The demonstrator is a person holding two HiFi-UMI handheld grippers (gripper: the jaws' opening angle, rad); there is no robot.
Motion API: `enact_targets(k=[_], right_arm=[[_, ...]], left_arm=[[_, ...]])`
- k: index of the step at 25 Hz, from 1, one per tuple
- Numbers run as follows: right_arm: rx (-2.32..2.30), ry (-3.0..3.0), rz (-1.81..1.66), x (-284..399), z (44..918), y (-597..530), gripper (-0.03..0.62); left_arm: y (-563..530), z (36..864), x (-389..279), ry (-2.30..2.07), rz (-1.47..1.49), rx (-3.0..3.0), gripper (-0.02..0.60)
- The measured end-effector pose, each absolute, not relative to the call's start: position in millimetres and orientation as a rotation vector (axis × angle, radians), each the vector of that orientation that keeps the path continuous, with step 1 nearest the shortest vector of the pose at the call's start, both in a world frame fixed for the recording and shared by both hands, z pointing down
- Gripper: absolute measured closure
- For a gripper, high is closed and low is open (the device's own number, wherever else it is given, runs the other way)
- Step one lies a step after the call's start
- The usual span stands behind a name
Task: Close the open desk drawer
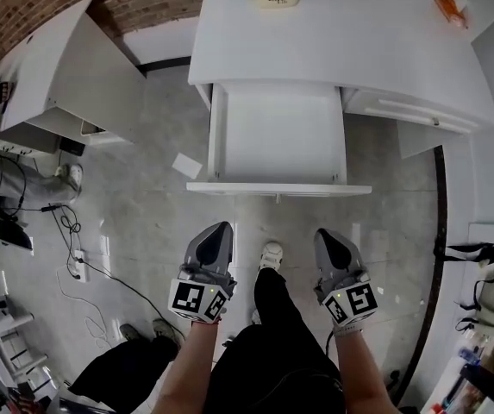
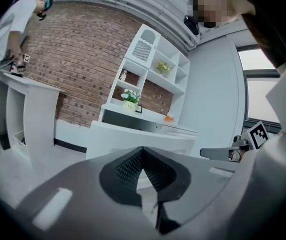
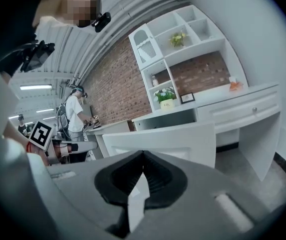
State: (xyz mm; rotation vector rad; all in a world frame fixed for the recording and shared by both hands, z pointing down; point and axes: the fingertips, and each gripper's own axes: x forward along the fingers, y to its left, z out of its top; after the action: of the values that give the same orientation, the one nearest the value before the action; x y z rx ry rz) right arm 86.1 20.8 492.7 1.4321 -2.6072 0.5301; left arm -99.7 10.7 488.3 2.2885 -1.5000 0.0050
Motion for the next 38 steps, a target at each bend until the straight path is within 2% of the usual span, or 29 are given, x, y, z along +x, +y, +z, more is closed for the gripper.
enact_targets(k=[14,38], right_arm=[[1.533,-2.547,0.466,80,546,-40,0.595],[1.633,-2.512,0.538,82,556,-95,0.595]], left_arm=[[-43,550,-88,-1.490,0.018,2.304,0.578],[-96,553,-94,-1.524,0.008,2.278,0.578]])
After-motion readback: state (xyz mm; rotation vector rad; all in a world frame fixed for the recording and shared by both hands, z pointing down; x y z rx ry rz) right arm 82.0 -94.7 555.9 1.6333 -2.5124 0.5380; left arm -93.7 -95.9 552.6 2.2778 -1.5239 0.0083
